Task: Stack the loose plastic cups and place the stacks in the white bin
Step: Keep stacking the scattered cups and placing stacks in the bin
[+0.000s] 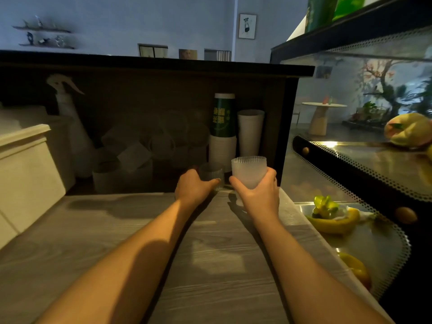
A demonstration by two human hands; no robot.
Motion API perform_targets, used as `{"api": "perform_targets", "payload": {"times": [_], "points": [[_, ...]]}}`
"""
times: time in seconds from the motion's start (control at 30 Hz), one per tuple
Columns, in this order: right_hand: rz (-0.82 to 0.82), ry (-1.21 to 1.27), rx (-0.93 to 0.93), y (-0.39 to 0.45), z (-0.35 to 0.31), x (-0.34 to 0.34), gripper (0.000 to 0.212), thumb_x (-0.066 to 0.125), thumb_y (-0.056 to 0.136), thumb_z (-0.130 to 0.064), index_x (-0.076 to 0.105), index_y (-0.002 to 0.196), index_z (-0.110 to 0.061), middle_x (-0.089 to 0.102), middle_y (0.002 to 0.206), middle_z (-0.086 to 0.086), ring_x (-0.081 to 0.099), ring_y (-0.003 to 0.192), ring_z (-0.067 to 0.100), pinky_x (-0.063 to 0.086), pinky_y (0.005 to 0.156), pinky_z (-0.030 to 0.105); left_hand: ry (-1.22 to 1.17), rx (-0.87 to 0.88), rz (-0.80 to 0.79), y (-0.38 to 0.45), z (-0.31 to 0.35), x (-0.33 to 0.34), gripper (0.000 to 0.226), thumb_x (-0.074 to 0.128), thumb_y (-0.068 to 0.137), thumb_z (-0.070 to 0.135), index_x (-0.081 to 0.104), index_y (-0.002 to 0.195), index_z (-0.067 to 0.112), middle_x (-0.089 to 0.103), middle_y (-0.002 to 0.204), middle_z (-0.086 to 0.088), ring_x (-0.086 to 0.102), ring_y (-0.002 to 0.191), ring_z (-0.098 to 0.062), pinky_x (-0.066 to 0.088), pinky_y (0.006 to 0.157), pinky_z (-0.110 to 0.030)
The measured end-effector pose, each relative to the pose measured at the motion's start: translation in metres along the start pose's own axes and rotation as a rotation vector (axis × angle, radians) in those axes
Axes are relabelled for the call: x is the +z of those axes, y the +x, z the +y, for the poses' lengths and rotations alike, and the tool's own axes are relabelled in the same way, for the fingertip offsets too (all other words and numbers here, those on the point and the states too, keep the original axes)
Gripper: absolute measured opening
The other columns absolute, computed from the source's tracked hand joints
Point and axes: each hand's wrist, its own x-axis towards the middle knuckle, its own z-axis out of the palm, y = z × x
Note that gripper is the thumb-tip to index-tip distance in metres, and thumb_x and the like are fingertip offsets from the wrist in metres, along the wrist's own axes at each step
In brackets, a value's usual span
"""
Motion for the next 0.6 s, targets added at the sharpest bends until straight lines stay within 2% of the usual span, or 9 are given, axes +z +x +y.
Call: {"api": "perform_targets", "payload": {"times": [0.13,0.23,0.37,0.4,0.5,0.6], "points": [[-0.015,-0.034,0.007,-0.002,-0.002,-0.001,0.081,0.078,0.073,-0.05,0.034,0.132,-0.017,0.045,0.125,0.003,0.046,0.104,0.016,0.045,0.076,0.032,-0.19,0.054,0.018,-0.008,0.0,-0.009,0.061,0.08,0.076,0.044,0.055,0.116,0.006,0.061,0.108,0.0,0.059,0.097,-0.015,0.05,0.076,-0.028],[-0.027,-0.067,-0.013,-0.004,-0.005,-0.001,0.081,0.078,0.073,-0.051,0.034,0.132,-0.018,0.045,0.124,0.003,0.047,0.105,0.017,0.047,0.079,0.035,-0.293,0.106,0.027,-0.012,-0.004,-0.027,0.065,0.076,0.078,0.048,0.052,0.126,0.012,0.059,0.12,-0.004,0.059,0.109,-0.02,0.053,0.09,-0.037],[-0.06,-0.156,-0.093,-0.008,-0.011,0.0,0.082,0.077,0.072,-0.051,0.033,0.132,-0.017,0.044,0.123,0.003,0.049,0.11,0.021,0.05,0.085,0.041,-0.35,0.179,0.072,-0.022,-0.012,-0.063,0.049,0.072,0.08,0.05,0.056,0.121,0.028,0.057,0.117,0.0,0.061,0.103,-0.016,0.054,0.09,-0.036],[-0.074,-0.179,-0.118,-0.009,-0.012,0.001,0.082,0.077,0.072,-0.051,0.032,0.132,-0.018,0.044,0.124,0.004,0.048,0.11,0.022,0.05,0.086,0.043,-0.415,0.194,0.082,-0.028,-0.012,-0.072,0.049,0.072,0.079,0.051,0.054,0.121,0.031,0.057,0.114,0.004,0.062,0.1,-0.012,0.056,0.087,-0.036],[-0.121,-0.237,-0.197,-0.014,-0.014,0.004,0.083,0.077,0.072,-0.05,0.032,0.134,-0.019,0.043,0.126,0.003,0.047,0.113,0.022,0.049,0.091,0.046,-0.531,0.191,0.132,-0.051,-0.013,-0.098,0.06,0.068,0.072,0.054,0.047,0.12,0.024,0.054,0.106,0.013,0.061,0.094,-0.005,0.058,0.075,-0.027],[-0.174,-0.301,-0.32,-0.024,-0.021,0.009,0.086,0.077,0.071,-0.049,0.034,0.138,-0.018,0.045,0.126,0.003,0.047,0.114,0.022,0.046,0.093,0.041,-0.546,0.213,0.168,-0.068,-0.019,-0.112,0.047,0.064,0.078,0.05,0.049,0.111,0.021,0.057,0.105,0.008,0.061,0.097,-0.008,0.056,0.068,-0.022]]}}
